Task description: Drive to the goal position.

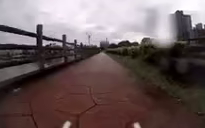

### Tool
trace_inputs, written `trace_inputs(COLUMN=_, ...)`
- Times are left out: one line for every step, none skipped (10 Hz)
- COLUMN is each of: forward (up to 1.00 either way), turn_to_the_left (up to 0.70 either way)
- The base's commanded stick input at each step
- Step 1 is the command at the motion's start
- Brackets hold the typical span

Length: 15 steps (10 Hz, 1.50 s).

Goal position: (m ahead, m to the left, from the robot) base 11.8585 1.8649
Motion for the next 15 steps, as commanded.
trace_inputs(forward=0.5, turn_to_the_left=0.0)
trace_inputs(forward=0.5, turn_to_the_left=0.0)
trace_inputs(forward=0.5, turn_to_the_left=0.0)
trace_inputs(forward=0.5, turn_to_the_left=0.0)
trace_inputs(forward=0.5, turn_to_the_left=0.0)
trace_inputs(forward=0.5, turn_to_the_left=0.0)
trace_inputs(forward=0.5, turn_to_the_left=0.0)
trace_inputs(forward=0.5, turn_to_the_left=0.0)
trace_inputs(forward=0.5, turn_to_the_left=0.0)
trace_inputs(forward=0.5, turn_to_the_left=0.0)
trace_inputs(forward=0.5, turn_to_the_left=0.0)
trace_inputs(forward=0.5, turn_to_the_left=0.0)
trace_inputs(forward=0.5, turn_to_the_left=0.0)
trace_inputs(forward=0.5, turn_to_the_left=0.0)
trace_inputs(forward=0.5, turn_to_the_left=0.0)
